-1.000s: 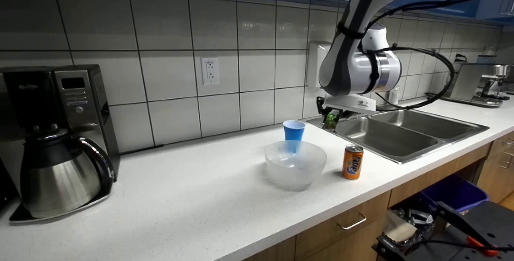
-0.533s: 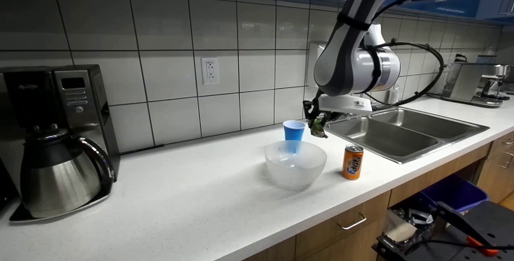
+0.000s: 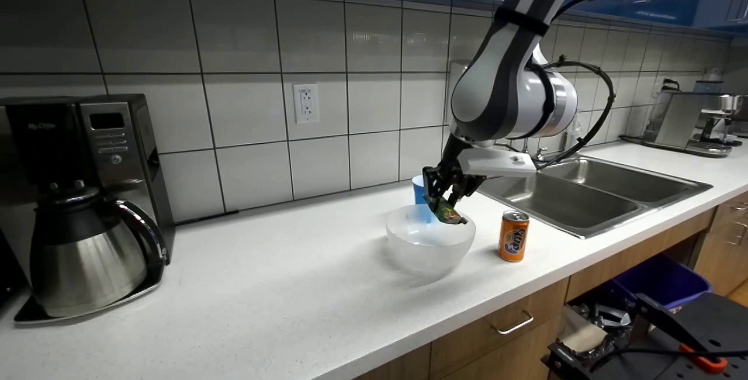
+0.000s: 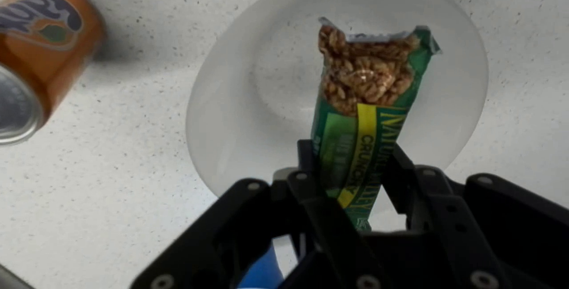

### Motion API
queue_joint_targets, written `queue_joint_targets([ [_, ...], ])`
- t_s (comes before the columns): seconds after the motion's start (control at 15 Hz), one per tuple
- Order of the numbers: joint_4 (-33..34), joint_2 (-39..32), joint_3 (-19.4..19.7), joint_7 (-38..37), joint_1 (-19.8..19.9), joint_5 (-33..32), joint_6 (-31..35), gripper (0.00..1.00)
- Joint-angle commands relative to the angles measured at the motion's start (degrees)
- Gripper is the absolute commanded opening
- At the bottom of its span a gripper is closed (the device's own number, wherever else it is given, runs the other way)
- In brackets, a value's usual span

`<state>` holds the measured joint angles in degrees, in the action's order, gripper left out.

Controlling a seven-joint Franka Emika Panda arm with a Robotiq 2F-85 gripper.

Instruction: Put the candy bar in the bowl

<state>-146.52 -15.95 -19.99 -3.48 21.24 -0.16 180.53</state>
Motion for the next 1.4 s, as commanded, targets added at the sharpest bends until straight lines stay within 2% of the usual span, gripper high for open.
queue_joint_targets([
  [0.0, 0.4, -0.6, -4.9, 5.3, 6.8, -0.4, -4.0, 0.15],
  [0.2, 0.7, -1.0, -5.4, 8.0, 8.6, -0.3, -6.5, 0.15],
  [0.4, 0.9, -0.9, -4.5, 9.5, 8.5, -0.5, -8.3, 0.15],
  [0.47, 0.9, -0.9, -4.0, 9.6, 8.1, -0.8, -8.6, 0.65],
  [0.53, 1.1, -0.6, -1.3, 12.7, 4.6, 3.2, -8.9, 0.66],
  [0.87, 1.3, -0.6, 1.9, 15.6, 1.5, 5.0, -9.3, 1.0],
  [1.13, 1.5, -0.4, 3.8, 16.5, -0.5, 5.2, -9.8, 1.0],
  [1.33, 0.7, 0.8, 3.3, 17.3, -0.4, 6.1, -9.3, 1.0],
])
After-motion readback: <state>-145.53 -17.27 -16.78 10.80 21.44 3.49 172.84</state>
